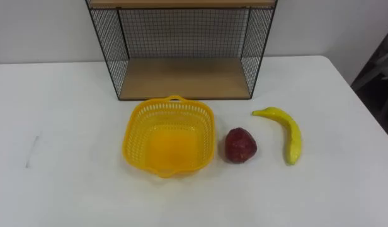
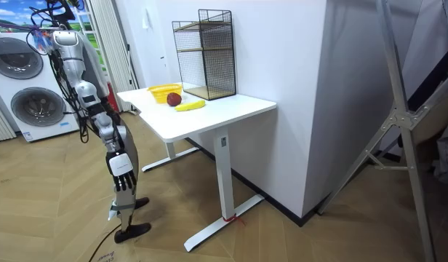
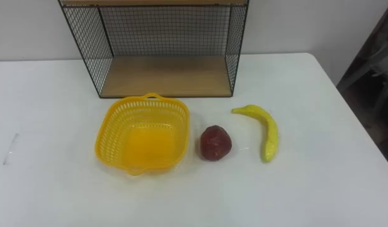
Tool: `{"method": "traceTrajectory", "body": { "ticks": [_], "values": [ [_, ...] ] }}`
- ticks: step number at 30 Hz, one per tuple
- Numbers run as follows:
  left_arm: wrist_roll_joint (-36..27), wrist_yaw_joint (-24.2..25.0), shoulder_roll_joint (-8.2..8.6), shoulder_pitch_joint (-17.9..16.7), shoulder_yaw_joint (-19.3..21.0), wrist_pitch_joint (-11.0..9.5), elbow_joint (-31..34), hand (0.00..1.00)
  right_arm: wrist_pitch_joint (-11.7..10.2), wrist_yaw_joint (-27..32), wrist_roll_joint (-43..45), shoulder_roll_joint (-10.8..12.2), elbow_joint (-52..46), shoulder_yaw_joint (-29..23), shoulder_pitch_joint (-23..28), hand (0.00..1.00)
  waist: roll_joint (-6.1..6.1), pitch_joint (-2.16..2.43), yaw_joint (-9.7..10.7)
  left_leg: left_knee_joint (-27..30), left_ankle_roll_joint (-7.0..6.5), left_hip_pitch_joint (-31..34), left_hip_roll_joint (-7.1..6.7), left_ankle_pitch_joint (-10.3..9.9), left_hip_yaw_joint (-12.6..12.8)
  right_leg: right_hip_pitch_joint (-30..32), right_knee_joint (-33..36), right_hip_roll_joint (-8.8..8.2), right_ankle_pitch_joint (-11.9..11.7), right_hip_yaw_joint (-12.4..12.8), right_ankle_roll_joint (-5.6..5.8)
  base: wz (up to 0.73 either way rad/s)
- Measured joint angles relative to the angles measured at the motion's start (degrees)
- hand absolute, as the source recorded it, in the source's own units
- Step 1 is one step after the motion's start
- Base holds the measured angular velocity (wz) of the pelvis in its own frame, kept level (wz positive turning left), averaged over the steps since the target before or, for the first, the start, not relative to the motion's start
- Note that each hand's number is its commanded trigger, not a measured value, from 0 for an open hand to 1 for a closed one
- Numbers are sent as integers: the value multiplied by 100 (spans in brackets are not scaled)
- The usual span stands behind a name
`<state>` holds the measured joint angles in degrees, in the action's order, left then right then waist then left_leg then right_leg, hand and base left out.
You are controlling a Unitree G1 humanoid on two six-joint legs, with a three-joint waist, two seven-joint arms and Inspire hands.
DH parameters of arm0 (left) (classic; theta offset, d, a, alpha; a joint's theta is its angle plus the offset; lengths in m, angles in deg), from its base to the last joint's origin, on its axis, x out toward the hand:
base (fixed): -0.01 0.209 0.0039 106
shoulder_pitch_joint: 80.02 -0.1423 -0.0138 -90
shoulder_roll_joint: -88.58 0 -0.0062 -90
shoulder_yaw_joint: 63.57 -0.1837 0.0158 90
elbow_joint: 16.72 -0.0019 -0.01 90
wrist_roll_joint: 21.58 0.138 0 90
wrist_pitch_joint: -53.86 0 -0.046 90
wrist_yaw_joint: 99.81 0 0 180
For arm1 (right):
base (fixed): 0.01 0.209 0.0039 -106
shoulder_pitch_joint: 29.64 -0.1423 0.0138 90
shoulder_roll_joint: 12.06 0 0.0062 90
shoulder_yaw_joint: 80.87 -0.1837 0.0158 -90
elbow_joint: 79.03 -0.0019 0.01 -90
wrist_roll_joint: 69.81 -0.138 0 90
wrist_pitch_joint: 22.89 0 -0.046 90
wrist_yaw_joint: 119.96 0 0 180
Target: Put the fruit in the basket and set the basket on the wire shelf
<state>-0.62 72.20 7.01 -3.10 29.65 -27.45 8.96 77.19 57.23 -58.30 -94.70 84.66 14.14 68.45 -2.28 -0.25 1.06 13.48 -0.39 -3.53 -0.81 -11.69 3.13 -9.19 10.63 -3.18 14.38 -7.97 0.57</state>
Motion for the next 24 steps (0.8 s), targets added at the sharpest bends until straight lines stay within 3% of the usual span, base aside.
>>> {"method": "traceTrajectory", "body": {
  "ticks": [14,20,22,24],
  "values": [
    [-4,-29,1,-4,0,-42,15,0,-18,15,-131,-3,-22,-39,-54,0,16,9,-9,13,0,-5,-1,0,9,-8,17,1,0,2,0,0],
    [-2,-54,8,-29,119,-130,-5,0,-70,345,-1044,-17,18,-409,-28,0,37,-3,-15,11,0,-17,5,0,24,-23,15,6,0,11,0,0],
    [-1,-65,9,-46,128,-179,-33,0,-71,477,-1942,-57,161,-423,25,0,48,-5,-14,5,0,-28,1,0,20,-45,5,6,0,7,0,0],
    [2,-72,8,-54,189,-213,-33,0,-86,533,-2737,-64,178,-692,107,0,43,-44,18,-9,1,-72,4,-1,26,-81,0,8,0,9,0,-2]
  ]
}}
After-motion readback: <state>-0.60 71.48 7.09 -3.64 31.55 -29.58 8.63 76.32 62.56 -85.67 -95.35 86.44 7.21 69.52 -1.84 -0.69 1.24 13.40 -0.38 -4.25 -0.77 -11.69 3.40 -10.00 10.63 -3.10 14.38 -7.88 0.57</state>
